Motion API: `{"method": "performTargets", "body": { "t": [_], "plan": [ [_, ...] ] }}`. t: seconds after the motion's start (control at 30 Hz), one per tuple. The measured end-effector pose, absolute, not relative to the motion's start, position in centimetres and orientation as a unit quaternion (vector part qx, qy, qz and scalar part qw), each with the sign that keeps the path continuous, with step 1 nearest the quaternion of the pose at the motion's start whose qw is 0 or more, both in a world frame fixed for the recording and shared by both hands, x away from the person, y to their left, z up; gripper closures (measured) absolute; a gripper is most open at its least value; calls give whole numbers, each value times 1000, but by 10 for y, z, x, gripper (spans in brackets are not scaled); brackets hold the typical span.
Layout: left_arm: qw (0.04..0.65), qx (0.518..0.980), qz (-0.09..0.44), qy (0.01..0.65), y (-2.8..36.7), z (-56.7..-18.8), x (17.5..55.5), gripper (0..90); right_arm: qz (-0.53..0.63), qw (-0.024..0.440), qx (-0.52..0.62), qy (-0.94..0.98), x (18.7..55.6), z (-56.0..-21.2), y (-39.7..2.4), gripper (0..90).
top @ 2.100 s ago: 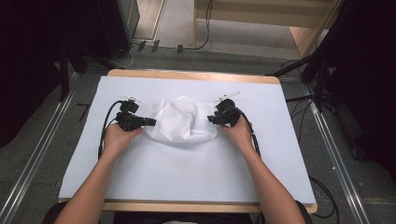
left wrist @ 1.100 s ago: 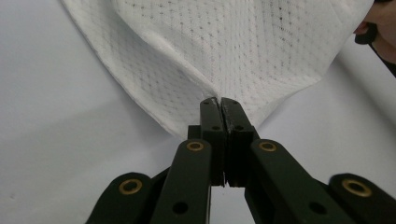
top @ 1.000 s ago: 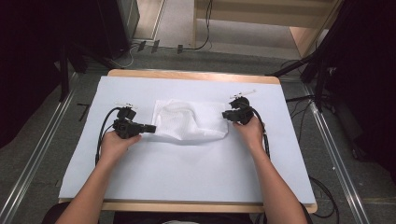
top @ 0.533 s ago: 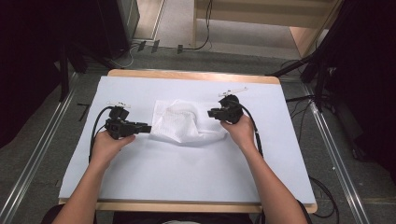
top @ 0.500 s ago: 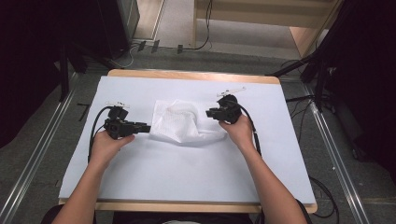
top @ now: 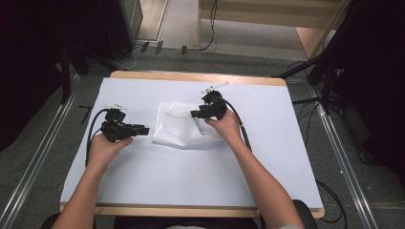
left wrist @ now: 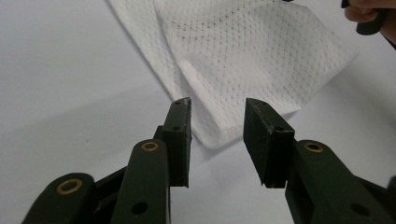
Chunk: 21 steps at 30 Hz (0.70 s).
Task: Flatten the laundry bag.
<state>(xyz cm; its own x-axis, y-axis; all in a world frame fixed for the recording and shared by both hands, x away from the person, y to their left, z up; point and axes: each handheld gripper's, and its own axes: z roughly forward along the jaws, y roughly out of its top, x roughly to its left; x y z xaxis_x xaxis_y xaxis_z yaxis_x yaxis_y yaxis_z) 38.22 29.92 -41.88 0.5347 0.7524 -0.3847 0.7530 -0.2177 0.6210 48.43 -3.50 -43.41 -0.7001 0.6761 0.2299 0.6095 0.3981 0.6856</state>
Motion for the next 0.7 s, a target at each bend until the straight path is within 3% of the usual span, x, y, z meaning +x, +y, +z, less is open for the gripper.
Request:
{"method": "performTargets", "body": {
  "t": [0.17,0.33,0.37,0.4,0.43,0.47,0.53,0.6,0.7],
  "plan": [
    [400,779,1,483,300,-419,383,623,377,28,403,833,501,-452,-27,465],
    [396,780,0,485,301,-421,384,617,356,56,397,844,505,-462,-16,475],
    [397,779,0,485,301,-421,384,617,356,61,399,843,504,-462,-14,541],
    [398,778,-1,486,301,-421,384,617,356,61,399,843,504,-462,-14,541],
    [398,777,0,487,302,-421,384,617,351,86,391,847,501,-464,-13,656],
    [400,776,-1,487,302,-421,384,617,351,86,391,847,501,-464,-13,656],
    [400,776,1,488,303,-421,384,615,347,109,378,851,498,-465,-13,767],
    [399,776,0,488,304,-421,384,613,352,87,385,849,498,-465,-15,897],
    [399,775,-1,491,304,-422,384,612,351,68,384,851,498,-463,-15,900]
  ]
}}
